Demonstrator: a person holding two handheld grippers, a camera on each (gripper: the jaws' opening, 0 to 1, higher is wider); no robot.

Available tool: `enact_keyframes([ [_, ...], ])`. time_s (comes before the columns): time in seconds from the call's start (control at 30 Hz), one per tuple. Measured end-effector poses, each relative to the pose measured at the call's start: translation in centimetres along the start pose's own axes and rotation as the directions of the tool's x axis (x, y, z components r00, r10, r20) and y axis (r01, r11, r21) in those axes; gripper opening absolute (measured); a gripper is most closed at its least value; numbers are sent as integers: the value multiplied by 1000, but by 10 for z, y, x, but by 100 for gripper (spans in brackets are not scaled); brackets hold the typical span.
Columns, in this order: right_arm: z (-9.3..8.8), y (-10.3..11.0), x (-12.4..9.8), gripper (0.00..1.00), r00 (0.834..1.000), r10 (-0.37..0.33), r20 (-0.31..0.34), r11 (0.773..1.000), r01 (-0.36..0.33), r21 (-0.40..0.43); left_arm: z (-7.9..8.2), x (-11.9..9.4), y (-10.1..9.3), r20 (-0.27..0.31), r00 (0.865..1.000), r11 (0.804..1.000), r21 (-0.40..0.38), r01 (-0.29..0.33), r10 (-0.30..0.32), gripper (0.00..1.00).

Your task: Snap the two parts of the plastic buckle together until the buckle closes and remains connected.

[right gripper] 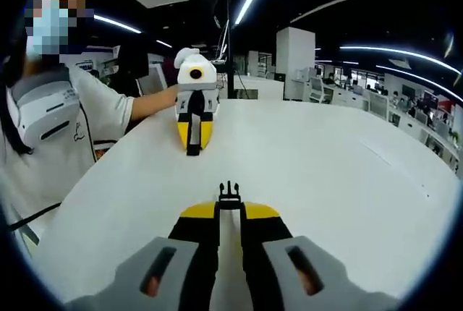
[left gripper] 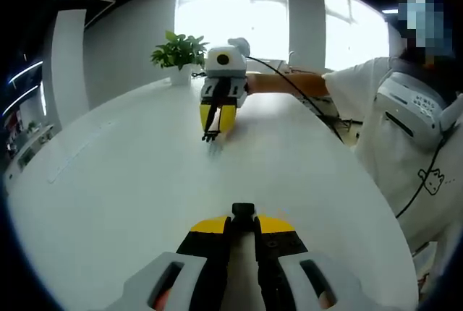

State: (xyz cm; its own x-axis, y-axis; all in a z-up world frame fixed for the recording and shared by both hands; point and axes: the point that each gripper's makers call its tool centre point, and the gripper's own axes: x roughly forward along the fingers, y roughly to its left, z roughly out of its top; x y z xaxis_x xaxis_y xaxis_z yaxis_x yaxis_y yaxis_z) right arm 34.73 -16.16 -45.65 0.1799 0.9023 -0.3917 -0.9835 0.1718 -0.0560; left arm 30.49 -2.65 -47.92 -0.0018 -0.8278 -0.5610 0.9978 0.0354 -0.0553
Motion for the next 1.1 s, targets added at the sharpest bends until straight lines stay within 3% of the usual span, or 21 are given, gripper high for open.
enact_keyframes([
  [0.43, -7, 22, 7, 9, 1000, 30, -5, 999, -30, 16, 1, 3, 1, 13, 1000, 1000, 1, 0, -1, 12],
  [1.1, 2, 45, 20, 9, 999, 30, 12, 999, -31, 35, 5, 9, -1, 14, 1000, 1000, 9, 4, -4, 12],
])
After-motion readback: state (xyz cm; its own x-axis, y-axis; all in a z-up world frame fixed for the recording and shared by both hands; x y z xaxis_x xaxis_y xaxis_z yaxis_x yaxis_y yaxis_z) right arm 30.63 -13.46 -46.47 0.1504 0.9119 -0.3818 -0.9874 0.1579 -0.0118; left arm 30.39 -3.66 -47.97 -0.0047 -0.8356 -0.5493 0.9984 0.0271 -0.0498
